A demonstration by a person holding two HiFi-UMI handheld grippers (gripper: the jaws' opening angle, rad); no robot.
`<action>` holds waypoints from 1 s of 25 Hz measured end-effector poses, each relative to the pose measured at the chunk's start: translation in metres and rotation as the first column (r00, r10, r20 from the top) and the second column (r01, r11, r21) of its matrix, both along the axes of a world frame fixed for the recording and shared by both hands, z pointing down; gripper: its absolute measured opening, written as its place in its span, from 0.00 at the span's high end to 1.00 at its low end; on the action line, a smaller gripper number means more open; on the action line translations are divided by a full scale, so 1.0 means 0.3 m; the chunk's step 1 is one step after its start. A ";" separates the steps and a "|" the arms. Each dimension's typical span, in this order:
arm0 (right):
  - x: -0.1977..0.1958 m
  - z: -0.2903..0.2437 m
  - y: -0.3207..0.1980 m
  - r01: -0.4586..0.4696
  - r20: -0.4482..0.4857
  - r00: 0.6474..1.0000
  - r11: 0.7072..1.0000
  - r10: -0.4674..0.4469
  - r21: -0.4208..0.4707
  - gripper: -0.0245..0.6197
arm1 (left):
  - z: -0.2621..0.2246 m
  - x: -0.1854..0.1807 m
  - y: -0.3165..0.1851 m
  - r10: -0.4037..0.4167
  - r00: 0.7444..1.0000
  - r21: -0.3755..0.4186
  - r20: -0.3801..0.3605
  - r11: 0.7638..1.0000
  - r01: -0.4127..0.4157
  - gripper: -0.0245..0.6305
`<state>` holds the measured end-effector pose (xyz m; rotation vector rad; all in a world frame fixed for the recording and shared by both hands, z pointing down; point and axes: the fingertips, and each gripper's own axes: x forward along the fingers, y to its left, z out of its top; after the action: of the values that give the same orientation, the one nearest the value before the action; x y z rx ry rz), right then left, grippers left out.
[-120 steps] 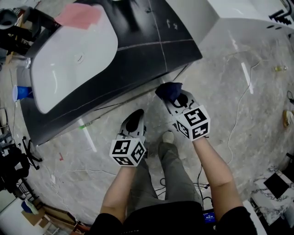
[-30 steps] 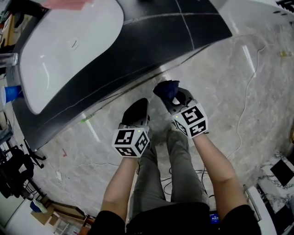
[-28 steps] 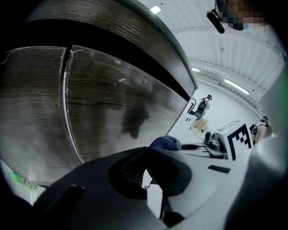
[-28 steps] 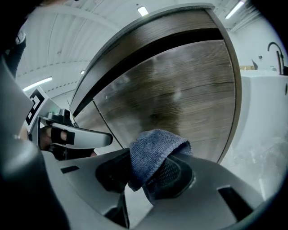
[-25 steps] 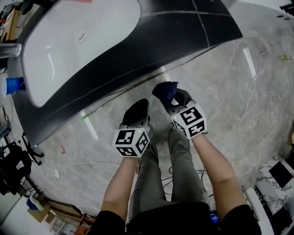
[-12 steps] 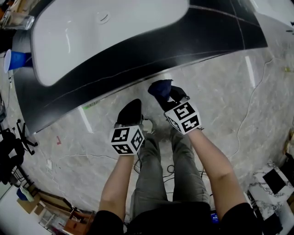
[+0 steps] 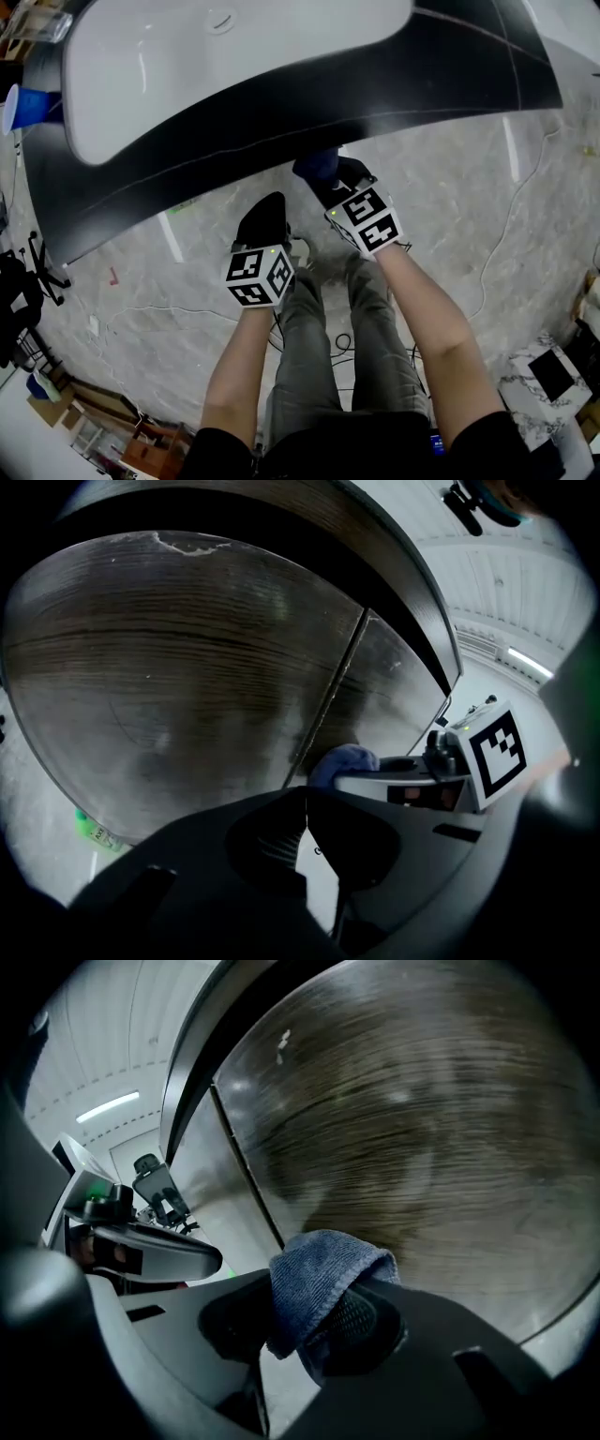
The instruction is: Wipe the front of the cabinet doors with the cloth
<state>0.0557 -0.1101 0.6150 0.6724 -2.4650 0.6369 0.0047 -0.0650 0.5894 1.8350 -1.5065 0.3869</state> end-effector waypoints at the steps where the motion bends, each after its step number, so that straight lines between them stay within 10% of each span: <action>1: 0.009 0.002 -0.004 -0.001 -0.001 1.000 1.000 0.001 -0.002 0.77 | 0.005 0.006 -0.006 -0.003 1.000 0.000 -0.002 1.000 0.003 0.95; 25: 0.597 0.068 -0.219 -0.162 -0.089 0.982 0.986 0.164 0.023 0.77 | 0.049 0.463 -0.156 0.149 0.989 -0.012 0.005 0.989 -0.149 0.95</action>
<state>0.2350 -0.1757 0.6353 0.8965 -2.3497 0.6346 0.1437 -0.1117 0.6040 1.9455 -1.3720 0.4712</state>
